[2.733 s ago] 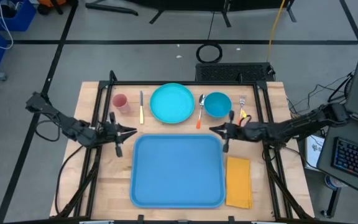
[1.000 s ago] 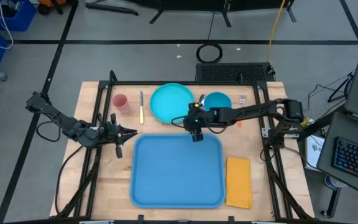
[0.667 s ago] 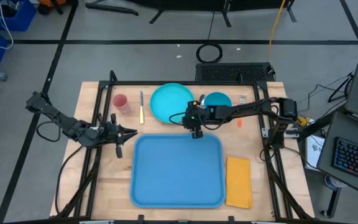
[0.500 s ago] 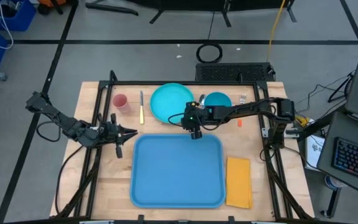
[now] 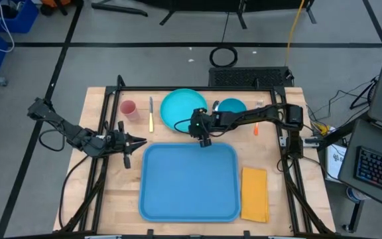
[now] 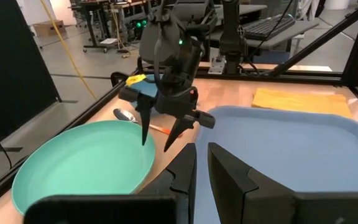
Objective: Set up tray
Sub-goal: Put the light blue plate on the blue tray
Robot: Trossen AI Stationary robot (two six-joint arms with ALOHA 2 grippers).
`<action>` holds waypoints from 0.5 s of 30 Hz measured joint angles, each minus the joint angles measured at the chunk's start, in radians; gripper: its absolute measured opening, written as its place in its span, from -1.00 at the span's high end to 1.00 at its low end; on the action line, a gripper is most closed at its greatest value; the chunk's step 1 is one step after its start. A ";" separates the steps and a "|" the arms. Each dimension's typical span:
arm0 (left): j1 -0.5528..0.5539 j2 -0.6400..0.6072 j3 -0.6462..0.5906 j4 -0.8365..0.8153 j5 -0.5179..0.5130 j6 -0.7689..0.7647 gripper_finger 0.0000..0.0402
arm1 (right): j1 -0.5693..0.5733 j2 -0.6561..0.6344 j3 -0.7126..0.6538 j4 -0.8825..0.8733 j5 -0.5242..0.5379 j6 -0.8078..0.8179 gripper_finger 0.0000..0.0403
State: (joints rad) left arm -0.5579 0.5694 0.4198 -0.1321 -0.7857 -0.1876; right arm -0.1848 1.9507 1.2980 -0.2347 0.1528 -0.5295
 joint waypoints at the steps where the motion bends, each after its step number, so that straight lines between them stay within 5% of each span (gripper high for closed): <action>1: 0.000 0.000 0.000 0.000 0.000 0.000 0.77 | -0.003 0.002 0.000 0.002 -0.001 -0.006 0.02; 15: 0.000 0.000 0.000 0.001 0.000 0.001 0.77 | -0.031 0.013 0.002 0.024 -0.076 0.015 0.03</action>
State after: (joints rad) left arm -0.5579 0.5697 0.4198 -0.1314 -0.7856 -0.1864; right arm -0.2163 1.9640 1.3000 -0.2110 0.0768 -0.5141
